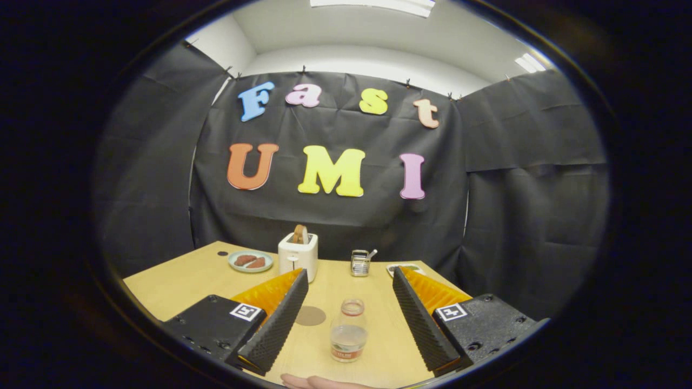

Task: Take the bottle from table, then pour the juice into the cup, finally place the bottle on the coaster

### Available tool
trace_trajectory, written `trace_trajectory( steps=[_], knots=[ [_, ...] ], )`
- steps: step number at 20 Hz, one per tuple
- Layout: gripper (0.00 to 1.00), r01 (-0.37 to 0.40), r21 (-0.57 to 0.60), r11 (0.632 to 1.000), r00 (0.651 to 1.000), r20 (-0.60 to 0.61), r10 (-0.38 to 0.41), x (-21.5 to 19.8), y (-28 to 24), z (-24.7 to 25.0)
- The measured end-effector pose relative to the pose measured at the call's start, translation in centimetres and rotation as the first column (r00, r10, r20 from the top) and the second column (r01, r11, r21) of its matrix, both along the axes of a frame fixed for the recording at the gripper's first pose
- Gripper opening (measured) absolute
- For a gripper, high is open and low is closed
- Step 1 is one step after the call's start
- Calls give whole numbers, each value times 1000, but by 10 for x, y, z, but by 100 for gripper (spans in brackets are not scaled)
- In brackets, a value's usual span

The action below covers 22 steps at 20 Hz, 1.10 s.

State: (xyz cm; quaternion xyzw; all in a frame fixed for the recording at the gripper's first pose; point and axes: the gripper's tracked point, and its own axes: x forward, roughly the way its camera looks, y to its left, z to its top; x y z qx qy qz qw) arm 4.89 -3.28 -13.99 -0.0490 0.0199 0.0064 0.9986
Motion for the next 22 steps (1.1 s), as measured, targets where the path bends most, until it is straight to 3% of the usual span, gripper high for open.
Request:
trace_trajectory(
  steps=[4,11,16,22],
  knots=[
    [100,-13,10,1000,999,-30,13,9,-2,-29],
    [100,28,-28,999,997,-78,-30,25,-16,-81],
    [100,26,25,999,991,-129,-23,34,-14,-110],
    [100,46,-24,999,990,-133,-49,47,-22,-144]
  ],
)
